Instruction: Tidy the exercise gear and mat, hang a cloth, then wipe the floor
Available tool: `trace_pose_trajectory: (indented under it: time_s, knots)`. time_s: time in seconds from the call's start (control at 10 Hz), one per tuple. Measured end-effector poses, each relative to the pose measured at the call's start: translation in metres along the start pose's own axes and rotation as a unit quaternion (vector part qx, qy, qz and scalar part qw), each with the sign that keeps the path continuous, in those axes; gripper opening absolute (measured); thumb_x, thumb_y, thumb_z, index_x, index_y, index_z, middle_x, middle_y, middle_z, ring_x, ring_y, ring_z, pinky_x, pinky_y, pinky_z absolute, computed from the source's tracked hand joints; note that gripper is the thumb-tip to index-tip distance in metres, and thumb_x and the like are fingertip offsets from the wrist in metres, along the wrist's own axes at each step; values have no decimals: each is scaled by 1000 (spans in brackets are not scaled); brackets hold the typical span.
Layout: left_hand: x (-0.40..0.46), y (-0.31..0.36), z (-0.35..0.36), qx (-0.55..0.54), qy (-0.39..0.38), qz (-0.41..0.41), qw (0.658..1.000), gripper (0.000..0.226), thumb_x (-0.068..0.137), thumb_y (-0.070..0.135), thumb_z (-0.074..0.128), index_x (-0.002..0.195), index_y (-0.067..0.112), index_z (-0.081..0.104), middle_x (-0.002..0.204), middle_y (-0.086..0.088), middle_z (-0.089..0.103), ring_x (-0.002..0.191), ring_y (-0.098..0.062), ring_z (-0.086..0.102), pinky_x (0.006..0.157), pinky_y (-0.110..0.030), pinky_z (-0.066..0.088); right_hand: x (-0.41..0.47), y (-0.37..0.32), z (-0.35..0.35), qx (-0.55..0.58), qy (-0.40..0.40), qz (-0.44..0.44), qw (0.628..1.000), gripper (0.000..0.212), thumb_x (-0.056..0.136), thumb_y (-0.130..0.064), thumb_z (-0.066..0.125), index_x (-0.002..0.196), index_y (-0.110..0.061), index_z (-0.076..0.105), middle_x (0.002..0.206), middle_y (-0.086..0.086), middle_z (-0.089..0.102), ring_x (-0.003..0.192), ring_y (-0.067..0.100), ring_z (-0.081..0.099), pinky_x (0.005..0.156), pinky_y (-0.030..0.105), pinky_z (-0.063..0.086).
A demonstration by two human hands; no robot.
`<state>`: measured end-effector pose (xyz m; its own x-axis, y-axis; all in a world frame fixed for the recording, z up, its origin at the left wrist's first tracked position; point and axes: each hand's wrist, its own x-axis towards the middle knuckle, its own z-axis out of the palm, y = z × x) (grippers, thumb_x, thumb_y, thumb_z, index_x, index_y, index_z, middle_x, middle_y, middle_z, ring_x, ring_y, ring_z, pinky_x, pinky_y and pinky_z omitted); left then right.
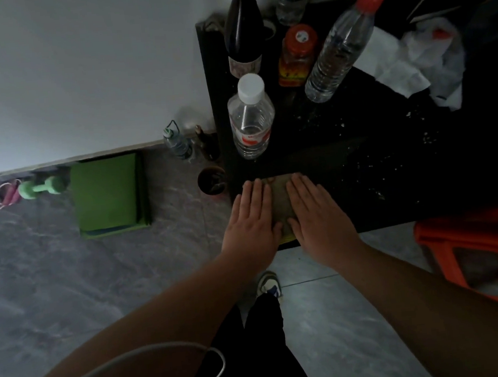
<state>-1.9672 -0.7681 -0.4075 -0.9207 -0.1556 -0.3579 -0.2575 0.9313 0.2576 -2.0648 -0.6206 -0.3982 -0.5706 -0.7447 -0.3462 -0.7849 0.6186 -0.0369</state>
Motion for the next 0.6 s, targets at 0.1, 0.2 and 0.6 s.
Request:
trace_pose_trajectory:
  time_s: [0.1, 0.2, 0.6]
  knots:
    - [2, 0, -3, 35, -2, 0, 999, 71, 101, 49, 16, 155, 8, -7, 164, -13, -10, 150, -28, -17, 122, -49, -6, -4, 0, 2, 14, 1, 10, 1000, 71, 101, -43, 28, 155, -3, 6, 164, 17, 5, 152, 28, 5, 122, 47, 17]
    - [-1, -10, -7, 62, -14, 3, 998, 71, 101, 53, 15, 156, 13, -6, 164, -8, -10, 150, -24, -17, 121, -51, -7, -3, -11, -3, 33, -2, 24, 999, 71, 101, -43, 28, 156, -5, 4, 164, 17, 2, 152, 28, 2, 122, 48, 16]
    - [-52, -18, -85, 22, -38, 6, 999, 73, 99, 50, 34, 157, 25, -3, 166, -3, -2, 151, -24, -10, 121, -44, -2, -26, -36, -76, 66, 8, -22, 998, 74, 94, -35, 47, 156, -14, 11, 164, 10, 14, 152, 29, 4, 122, 48, 16]
